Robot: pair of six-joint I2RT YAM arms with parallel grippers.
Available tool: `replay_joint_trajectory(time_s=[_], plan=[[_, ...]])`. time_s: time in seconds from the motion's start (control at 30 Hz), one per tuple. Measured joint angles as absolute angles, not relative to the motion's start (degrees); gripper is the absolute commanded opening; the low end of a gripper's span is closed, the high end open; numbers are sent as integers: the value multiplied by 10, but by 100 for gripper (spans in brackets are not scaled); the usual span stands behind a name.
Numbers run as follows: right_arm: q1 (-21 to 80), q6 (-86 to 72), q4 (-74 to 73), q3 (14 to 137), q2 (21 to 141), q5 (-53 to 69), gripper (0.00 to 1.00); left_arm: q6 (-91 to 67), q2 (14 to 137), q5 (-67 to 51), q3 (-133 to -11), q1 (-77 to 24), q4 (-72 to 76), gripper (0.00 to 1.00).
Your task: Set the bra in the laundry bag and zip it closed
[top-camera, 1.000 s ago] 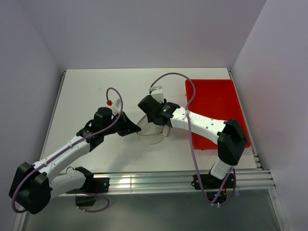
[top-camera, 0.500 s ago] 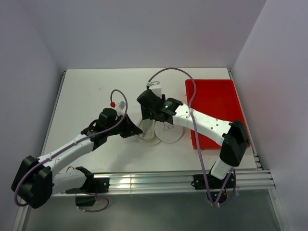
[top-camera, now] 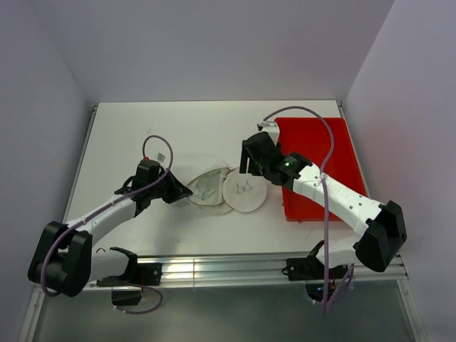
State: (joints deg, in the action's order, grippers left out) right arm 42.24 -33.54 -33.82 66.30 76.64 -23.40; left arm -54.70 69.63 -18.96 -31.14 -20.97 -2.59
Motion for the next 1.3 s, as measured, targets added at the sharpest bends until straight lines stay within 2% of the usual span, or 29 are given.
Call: replay_joint_trajectory(time_s=[0.27,0.5,0.83,1.3], plan=[[364,-328,-239,547,769,-131,82,-545,763,-161,-311,-201,-29,0],[304,-321,-166,483,768,-79,82,-542,811,-151,-312,-190,-25,0],[248,-369,-104,471,770,-55,81,-538,819,-150,-313,-189,-20,0],[221,-403,12,423,806,68,80,-536,830,-151,-316,-189,-15,0]])
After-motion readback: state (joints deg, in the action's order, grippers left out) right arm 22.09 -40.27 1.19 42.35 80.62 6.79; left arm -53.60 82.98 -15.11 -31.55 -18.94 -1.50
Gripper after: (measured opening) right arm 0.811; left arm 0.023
